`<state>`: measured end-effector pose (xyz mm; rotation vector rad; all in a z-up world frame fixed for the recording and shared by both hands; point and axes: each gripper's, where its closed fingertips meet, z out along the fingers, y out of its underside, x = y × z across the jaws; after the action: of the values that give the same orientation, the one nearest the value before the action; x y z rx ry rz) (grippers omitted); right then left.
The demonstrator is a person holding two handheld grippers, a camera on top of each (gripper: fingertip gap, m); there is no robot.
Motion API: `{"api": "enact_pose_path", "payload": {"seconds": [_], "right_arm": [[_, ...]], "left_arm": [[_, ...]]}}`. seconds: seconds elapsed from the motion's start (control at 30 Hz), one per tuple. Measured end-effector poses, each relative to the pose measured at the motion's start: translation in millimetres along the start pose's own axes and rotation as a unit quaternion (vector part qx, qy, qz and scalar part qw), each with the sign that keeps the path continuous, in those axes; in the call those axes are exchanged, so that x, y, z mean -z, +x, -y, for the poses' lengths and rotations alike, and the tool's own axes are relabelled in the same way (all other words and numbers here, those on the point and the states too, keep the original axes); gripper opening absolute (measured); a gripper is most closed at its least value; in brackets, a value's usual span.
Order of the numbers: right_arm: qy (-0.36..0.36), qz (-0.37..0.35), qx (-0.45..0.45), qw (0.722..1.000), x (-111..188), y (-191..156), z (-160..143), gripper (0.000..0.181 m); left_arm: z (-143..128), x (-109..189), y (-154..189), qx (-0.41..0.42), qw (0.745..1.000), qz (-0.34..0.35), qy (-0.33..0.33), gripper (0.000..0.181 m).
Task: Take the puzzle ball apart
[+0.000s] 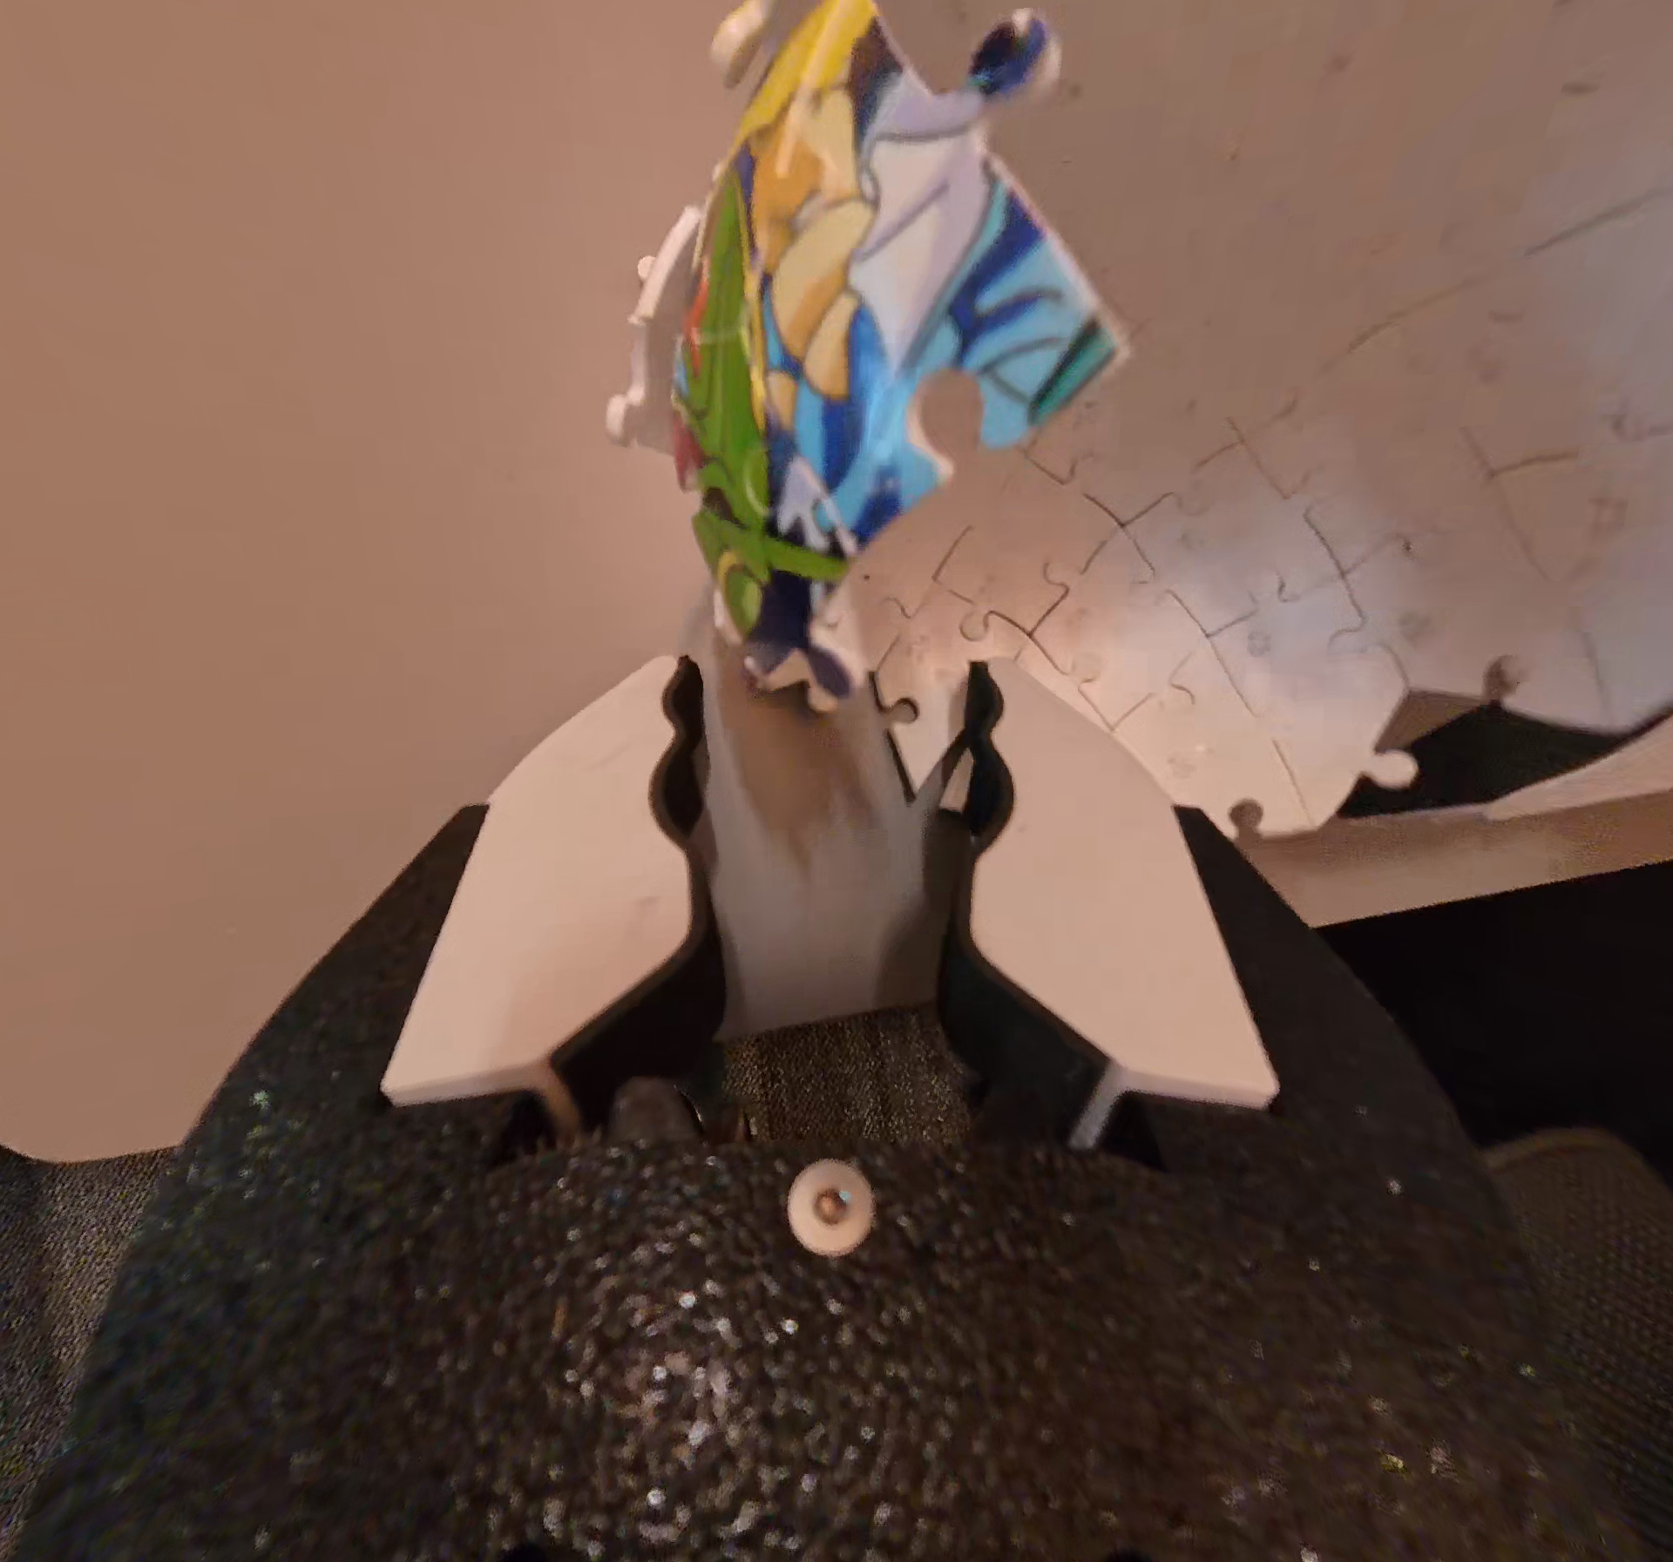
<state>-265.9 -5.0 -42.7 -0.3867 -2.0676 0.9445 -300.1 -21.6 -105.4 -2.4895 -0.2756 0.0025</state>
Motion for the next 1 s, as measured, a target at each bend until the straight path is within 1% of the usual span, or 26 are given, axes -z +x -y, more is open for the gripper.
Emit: {"api": "enact_pose_path", "payload": {"seconds": [0.1,0.17,0.2,0.27,0.3,0.37,0.4,0.47,0.53,0.6,0.67,0.73,0.83,1.0], "right_arm": [[0.03,0.01,-0.075,0.997,0,3,2,0.145],[0.046,0.015,-0.099,0.994,0,4,5,0.144],[0.048,0.02,-0.096,0.994,0,2,5,0.145],[0.044,0.033,-0.054,0.997,3,-2,2,0.145],[0.033,0.042,-0.04,0.998,5,-2,-3,0.139],[0.031,0.065,-0.062,0.995,9,-3,-8,0.126],[0.039,0.072,-0.076,0.994,12,-2,-10,0.126],[0.031,0.071,-0.089,0.993,14,6,-19,0.125],[0.012,0.061,-0.077,0.995,12,13,-31,0.126],[-0.002,0.078,-0.069,0.995,5,12,-36,0.126],[0.013,0.101,-0.058,0.993,-2,4,-29,0.123],[0.019,0.106,-0.042,0.993,-9,1,-25,0.127],[0.006,0.092,-0.001,0.996,-16,1,-27,0.132],[0.012,0.069,0.068,0.995,-14,-3,-19,0.131]], "left_arm": [[0,0,1,0.002,1.0,-0.008,-0.001,0.058],[0,0,1,0.001,1.0,-0.011,-0.001,0.058],[0,0,1,0.0,1.0,-0.01,-0.002,0.058],[0,0,0,-0.003,1.0,-0.006,-0.006,0.056],[0,0,0,-0.005,1.0,-0.004,-0.009,0.056],[0,0,0,-0.009,1.0,-0.001,-0.018,0.055],[0,0,0,-0.01,1.0,-0.001,-0.022,0.055],[0,0,0,-0.011,1.0,-0.002,-0.027,0.055],[0,0,0,-0.013,0.999,-0.003,-0.029,0.055],[0,-1,0,-0.013,0.999,-0.003,-0.029,0.056],[0,-1,0,-0.013,1.0,-0.002,-0.028,0.055],[0,-1,-1,-0.011,1.0,0.0,-0.027,0.055],[1,-1,0,-0.008,1.0,0.002,-0.024,0.056],[1,-1,1,0.006,1.0,0.01,-0.023,0.056]]}}
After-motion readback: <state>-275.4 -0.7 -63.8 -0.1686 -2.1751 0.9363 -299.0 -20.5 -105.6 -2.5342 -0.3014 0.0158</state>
